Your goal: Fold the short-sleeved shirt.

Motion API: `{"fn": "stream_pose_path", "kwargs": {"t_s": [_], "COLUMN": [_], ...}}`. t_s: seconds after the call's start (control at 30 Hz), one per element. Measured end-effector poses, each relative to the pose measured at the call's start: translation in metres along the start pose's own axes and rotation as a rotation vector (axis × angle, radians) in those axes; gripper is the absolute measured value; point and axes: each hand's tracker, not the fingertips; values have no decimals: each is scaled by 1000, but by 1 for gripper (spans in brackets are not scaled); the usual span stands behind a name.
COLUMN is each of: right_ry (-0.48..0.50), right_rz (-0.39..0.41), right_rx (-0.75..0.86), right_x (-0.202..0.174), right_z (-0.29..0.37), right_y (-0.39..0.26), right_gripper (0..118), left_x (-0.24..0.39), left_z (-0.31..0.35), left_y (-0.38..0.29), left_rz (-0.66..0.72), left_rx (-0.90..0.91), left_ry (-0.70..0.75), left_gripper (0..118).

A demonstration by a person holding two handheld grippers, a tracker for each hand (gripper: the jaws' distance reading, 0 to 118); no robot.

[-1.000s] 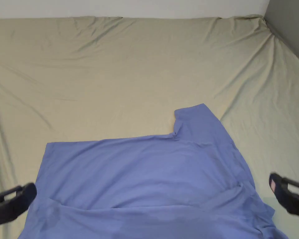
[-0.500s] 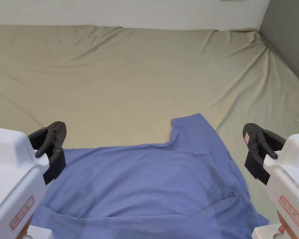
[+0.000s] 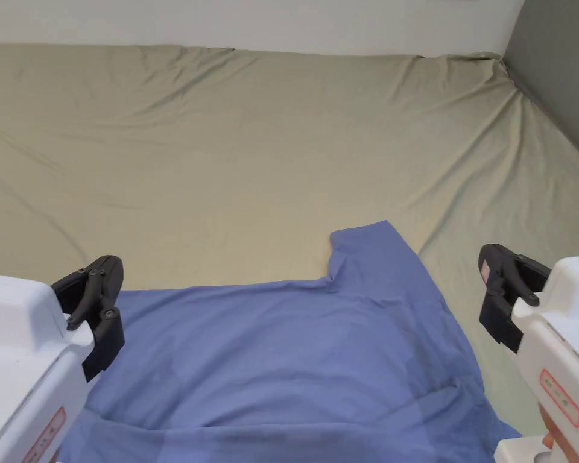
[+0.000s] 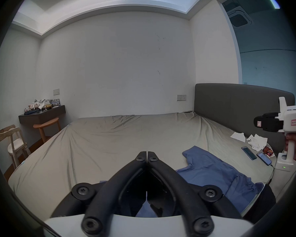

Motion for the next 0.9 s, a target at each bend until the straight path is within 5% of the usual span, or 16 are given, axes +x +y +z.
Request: {"fn": "stream_pose_path", "kwargs": {"t_s": [0.07, 0.1, 0.13, 0.17, 0.2, 0.27, 0.47, 0.57, 0.67, 0.83, 0.9], "right_ry": [34, 55, 83, 116, 121, 110, 45, 49, 71, 65, 76], "right_rz": [-14, -41, -66, -117, -152, -220, -221, -243, -227, -153, -185], "right_rx": [-123, -165, -248, -358, -441, -512, -839, -917, -915, -918, -905], "right_x": [10, 16, 24, 40, 51, 73, 95, 89, 78, 64, 62], "right_z": [-28, -44, -64, -97, -125, -180, -294, -307, -307, -310, -308], "right_y": [5, 5, 2, -2, -7, -21, -85, -99, -106, -99, -97], "right_gripper": [4, 19, 61, 85, 93, 91, 88, 66, 26, 17, 8], "left_x": [-2, -1, -1, -2, -3, -6, -14, -19, -22, -26, -28], "left_z": [-2, -2, -3, -4, -5, -8, -19, -23, -30, -40, -41], "left_y": [-2, -2, -3, -4, -5, -7, -15, -17, -17, -16, -16], "left_rz": [11, 12, 10, 7, 8, 27, 73, 92, 81, 90, 99], "left_rx": [-12, -17, -22, -28, -35, -56, -112, -136, -157, -174, -172], "left_ry": [-5, -5, -5, -4, -1, 1, 47, 62, 78, 86, 87], "left_gripper": [0, 0, 0, 0, 0, 0, 0, 0, 0, 0, 0]}}
